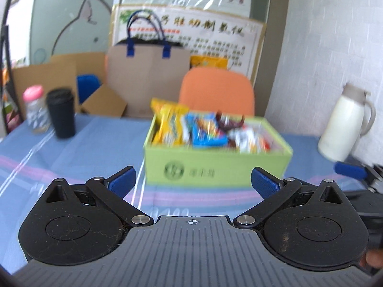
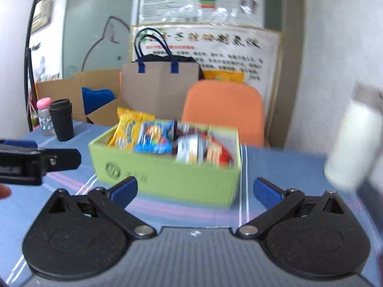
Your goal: Organize snacks
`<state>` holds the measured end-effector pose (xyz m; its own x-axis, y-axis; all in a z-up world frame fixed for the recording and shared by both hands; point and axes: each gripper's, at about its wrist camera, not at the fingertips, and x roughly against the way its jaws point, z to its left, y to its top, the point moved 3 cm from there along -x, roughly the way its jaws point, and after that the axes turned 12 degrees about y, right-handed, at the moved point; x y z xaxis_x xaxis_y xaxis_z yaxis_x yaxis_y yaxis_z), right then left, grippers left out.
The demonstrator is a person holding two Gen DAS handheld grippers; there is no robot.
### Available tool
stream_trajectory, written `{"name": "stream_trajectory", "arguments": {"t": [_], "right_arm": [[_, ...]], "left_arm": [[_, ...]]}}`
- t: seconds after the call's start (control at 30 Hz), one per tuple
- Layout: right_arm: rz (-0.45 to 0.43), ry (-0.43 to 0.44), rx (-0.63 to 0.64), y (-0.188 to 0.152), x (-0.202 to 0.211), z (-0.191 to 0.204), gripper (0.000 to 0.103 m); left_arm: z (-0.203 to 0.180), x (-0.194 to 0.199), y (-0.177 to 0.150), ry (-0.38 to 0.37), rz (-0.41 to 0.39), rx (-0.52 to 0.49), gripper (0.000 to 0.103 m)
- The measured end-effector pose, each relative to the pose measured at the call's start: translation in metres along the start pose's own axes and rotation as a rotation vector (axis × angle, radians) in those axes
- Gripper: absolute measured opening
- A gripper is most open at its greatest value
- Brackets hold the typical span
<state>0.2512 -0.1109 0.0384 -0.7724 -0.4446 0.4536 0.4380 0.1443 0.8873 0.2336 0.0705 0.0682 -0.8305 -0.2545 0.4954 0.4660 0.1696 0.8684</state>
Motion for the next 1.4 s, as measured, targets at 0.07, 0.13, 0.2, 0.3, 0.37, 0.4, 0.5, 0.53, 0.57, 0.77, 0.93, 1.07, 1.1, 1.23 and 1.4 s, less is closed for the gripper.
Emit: {"name": "stream_trajectory", "arguments": {"t": [0.07, 0.13, 0.2, 0.3, 0.37, 0.4, 0.5, 0.53, 0.57, 0.77, 0.93, 1.07, 1.1, 1.23, 1.4], "right_arm": [[-0.009, -0.014, -0.047, -0.024, 0.016, 0.004, 0.103], [-0.019, -0.044, -0.093, -0.046, 0.029, 0.007, 0.103], [-0.038, -0.073, -0.129, -0.062, 0.042, 0.009, 0.103], [-0.023, -0.099, -0.156, -0.073, 0.058, 0.012, 0.103], [-0.021, -0.175, -0.124, -0.078, 0.071, 0.020, 0.103], [-0.030, -0.216, -0.114, -0.080, 0.079, 0.024, 0.103], [-0.064, -0.270, -0.111, -0.088, 0.105, 0.032, 0.103], [-0.078, -0.277, -0.118, -0.091, 0.114, 0.034, 0.103], [-0.088, -0.283, -0.127, -0.094, 0.122, 0.035, 0.103], [-0.164, -0.308, -0.155, -0.103, 0.167, 0.040, 0.103], [-0.174, -0.276, -0.179, -0.116, 0.191, 0.046, 0.103], [-0.189, -0.267, -0.208, -0.127, 0.199, 0.046, 0.103], [-0.187, -0.274, -0.217, -0.127, 0.197, 0.045, 0.103], [-0.196, -0.275, -0.217, -0.126, 0.195, 0.046, 0.103], [-0.193, -0.274, -0.211, -0.127, 0.195, 0.047, 0.103]], "left_arm": [[-0.001, 0.007, -0.017, 0.023, 0.013, -0.016, 0.092], [-0.002, 0.013, -0.033, 0.034, 0.032, -0.019, 0.092], [-0.002, 0.022, -0.049, 0.018, 0.051, -0.015, 0.092], [-0.004, 0.039, -0.071, 0.008, 0.059, -0.006, 0.092], [-0.004, 0.050, -0.082, -0.009, 0.059, 0.002, 0.091], [-0.005, 0.055, -0.085, -0.030, 0.063, -0.001, 0.091], [-0.004, 0.073, -0.094, -0.047, 0.066, 0.009, 0.091], [-0.003, 0.080, -0.097, -0.050, 0.057, 0.006, 0.091], [-0.003, 0.088, -0.100, -0.050, 0.046, -0.005, 0.091], [-0.011, 0.133, -0.110, -0.064, -0.032, -0.068, 0.091], [-0.009, 0.164, -0.117, -0.049, -0.079, -0.065, 0.092], [-0.005, 0.181, -0.130, -0.071, -0.075, -0.069, 0.092], [-0.007, 0.182, -0.132, -0.082, -0.078, -0.088, 0.092], [-0.010, 0.173, -0.134, -0.045, -0.085, -0.103, 0.092], [-0.012, 0.166, -0.137, -0.052, -0.055, -0.102, 0.088]]}}
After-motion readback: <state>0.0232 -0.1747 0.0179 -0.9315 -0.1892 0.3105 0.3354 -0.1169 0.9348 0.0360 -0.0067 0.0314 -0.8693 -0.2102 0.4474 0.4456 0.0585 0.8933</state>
